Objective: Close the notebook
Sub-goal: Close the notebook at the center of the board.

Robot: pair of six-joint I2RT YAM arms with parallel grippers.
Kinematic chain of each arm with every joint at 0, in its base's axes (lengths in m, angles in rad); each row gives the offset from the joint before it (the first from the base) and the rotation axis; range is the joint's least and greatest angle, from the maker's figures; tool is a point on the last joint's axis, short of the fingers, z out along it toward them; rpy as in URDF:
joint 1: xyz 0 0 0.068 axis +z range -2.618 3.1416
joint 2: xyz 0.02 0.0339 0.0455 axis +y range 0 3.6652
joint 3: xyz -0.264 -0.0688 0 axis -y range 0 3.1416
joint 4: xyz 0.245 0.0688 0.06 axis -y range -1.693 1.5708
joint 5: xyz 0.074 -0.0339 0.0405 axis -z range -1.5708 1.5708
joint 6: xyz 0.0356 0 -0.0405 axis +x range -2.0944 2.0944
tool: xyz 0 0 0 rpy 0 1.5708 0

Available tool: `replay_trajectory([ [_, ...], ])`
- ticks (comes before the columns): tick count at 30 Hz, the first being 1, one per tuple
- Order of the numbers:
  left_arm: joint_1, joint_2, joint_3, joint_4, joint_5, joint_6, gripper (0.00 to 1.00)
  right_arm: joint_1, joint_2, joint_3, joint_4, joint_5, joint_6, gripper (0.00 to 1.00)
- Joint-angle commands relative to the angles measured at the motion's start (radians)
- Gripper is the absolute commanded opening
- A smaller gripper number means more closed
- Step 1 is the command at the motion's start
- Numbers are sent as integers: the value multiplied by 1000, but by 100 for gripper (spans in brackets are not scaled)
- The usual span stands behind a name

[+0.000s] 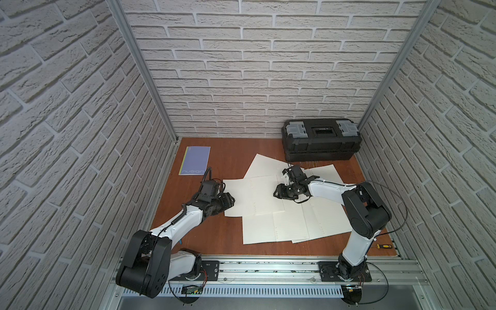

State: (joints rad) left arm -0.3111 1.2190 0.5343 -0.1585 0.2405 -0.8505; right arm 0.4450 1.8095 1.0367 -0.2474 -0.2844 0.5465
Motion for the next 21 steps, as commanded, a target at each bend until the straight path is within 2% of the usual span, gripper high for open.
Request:
replay_trajectory([
  [1, -9, -28, 4, 14, 47, -16, 64, 20, 4, -17, 17, -18, 14, 50],
  [21, -8, -82, 12, 45, 98, -49, 63, 23, 9, -17, 20, -24, 16, 49],
])
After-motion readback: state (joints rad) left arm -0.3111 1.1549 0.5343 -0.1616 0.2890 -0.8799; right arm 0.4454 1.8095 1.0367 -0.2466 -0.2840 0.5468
